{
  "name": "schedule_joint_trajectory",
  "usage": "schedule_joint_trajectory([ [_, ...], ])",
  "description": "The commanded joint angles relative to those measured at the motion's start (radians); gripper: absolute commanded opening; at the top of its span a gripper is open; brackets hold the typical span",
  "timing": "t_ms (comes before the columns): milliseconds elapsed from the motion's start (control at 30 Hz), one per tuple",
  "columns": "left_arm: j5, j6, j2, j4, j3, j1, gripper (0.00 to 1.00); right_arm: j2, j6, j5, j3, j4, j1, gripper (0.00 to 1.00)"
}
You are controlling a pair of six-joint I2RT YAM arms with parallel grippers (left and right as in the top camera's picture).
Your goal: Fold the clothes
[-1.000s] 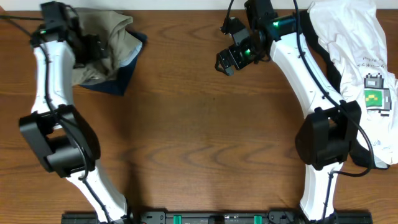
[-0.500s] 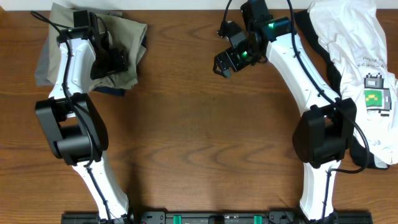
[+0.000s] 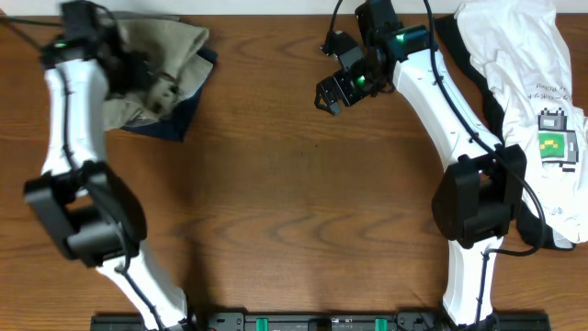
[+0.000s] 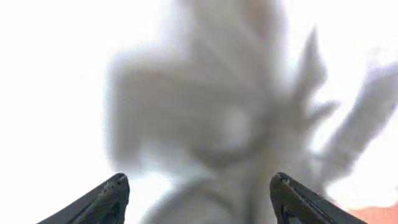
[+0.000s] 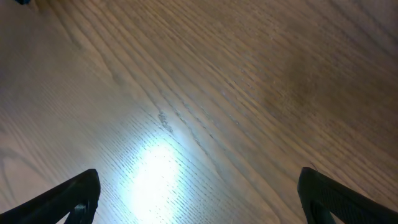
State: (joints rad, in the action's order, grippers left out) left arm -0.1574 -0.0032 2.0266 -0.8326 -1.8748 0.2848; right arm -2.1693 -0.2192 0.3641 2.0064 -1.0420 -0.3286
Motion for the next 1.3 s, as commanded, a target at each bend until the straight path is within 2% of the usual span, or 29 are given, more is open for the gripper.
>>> schedule_joint_trajectory([
  [0, 0.062, 0.010, -0.006, 0.013, -0.025, 0.046, 0.73, -0.016, -0.013, 0.010, -0.008, 0.002, -0.009, 0.99],
  [233, 0.064, 0.016, 0.059, 0.181, -0.001, 0.093, 0.74, -0.016, -0.013, 0.010, -0.008, 0.004, -0.010, 0.99],
  [533, 0.069, 0.178, 0.226, 0.316, 0.004, 0.097, 0.74, -0.016, -0.013, 0.010, -0.008, 0.003, -0.010, 0.99],
  [667, 0.148, 0.179, 0.315, 0.378, 0.004, 0.121, 0.75, -0.016, -0.014, 0.010, -0.008, 0.008, -0.010, 0.99],
  [700, 0.151, 0.179, 0.331, 0.394, 0.004, 0.129, 0.75, -0.016, -0.014, 0.010, -0.008, 0.010, -0.010, 0.99],
  [733, 0.150, 0.178, 0.346, 0.409, 0.004, 0.137, 0.83, -0.016, -0.014, 0.010, -0.008, 0.011, -0.010, 0.99],
  [833, 0.147, 0.179, 0.375, 0.444, 0.004, 0.157, 0.89, -0.016, -0.013, 0.010, -0.008, 0.020, -0.010, 0.99],
  [1000, 0.147, 0.178, 0.365, 0.468, -0.003, 0.177, 0.99, -0.016, -0.013, 0.010, -0.008, 0.043, -0.010, 0.99],
  [1267, 0.079, 0.147, 0.165, 0.370, -0.003, 0.154, 0.98, -0.016, -0.013, 0.010, -0.008, 0.052, -0.010, 0.99],
])
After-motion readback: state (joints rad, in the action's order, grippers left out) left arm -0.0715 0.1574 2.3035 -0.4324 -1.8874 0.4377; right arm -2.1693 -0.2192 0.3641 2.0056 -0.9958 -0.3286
